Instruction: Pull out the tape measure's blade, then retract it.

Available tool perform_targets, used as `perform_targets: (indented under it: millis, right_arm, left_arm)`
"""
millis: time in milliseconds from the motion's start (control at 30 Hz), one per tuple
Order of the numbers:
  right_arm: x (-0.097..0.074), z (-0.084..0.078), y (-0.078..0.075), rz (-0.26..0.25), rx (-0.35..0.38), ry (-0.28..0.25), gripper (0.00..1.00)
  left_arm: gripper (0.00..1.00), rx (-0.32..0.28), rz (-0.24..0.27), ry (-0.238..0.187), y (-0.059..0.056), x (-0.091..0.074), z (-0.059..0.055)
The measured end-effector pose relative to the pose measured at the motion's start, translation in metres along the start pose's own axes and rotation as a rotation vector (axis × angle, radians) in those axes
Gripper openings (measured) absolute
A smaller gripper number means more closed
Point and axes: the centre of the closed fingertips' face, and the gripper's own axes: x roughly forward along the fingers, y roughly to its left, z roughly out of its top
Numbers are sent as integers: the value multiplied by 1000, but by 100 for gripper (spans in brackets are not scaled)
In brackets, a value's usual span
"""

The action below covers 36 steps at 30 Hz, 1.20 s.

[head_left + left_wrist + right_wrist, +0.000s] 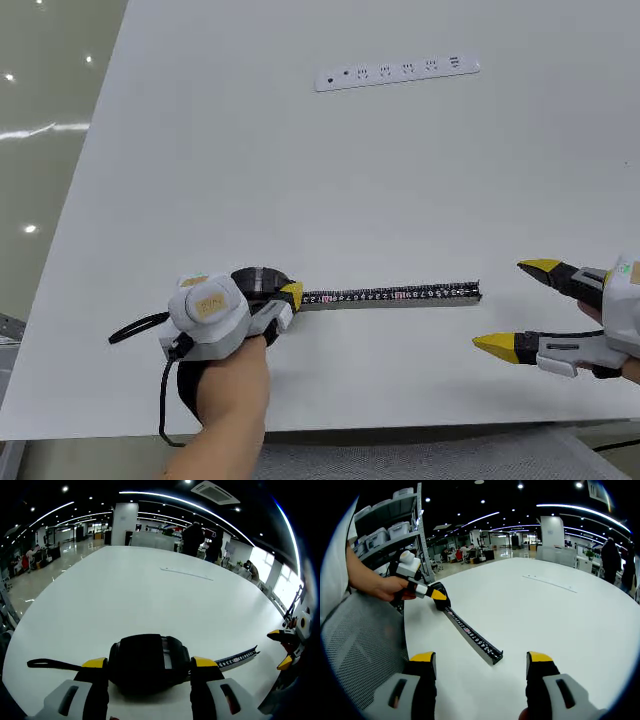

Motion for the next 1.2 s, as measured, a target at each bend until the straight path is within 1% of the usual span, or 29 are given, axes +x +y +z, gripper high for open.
perform_targets:
  millis: [67,167,400,500,567,633,700,833,933,1000,1200]
  right_arm:
    - [1,0,0,3,-3,4,74]
    - [3,1,1,8,-10,6,73]
    - [7,3,-4,18,-24,12,71]
    - [10,2,-5,34,-35,21,68]
    - [13,0,-6,48,-59,45,66]
    - [18,0,-5,65,-77,54,66]
    - [22,0,-6,75,-102,61,64]
    - [27,1,-9,88,-116,67,61]
    - [31,-1,-7,108,-128,75,60]
    - [33,-4,-7,118,-149,90,57]
    - [38,-12,-11,145,-152,104,49]
  left_arm:
    - [64,9,8,9,0,1,-1]
    - [64,7,7,15,0,1,-2]
    - [64,7,4,28,0,1,-2]
    - [64,7,3,30,0,1,-2]
    - [64,6,3,37,0,1,-2]
    - [63,5,0,42,0,1,-3]
    - [63,7,0,42,0,2,-3]
    - [63,6,-1,45,0,2,-3]
    - [63,5,-1,48,0,2,-3]
    - [63,3,-2,47,0,2,-3]
    - [63,2,-2,48,0,2,-3]
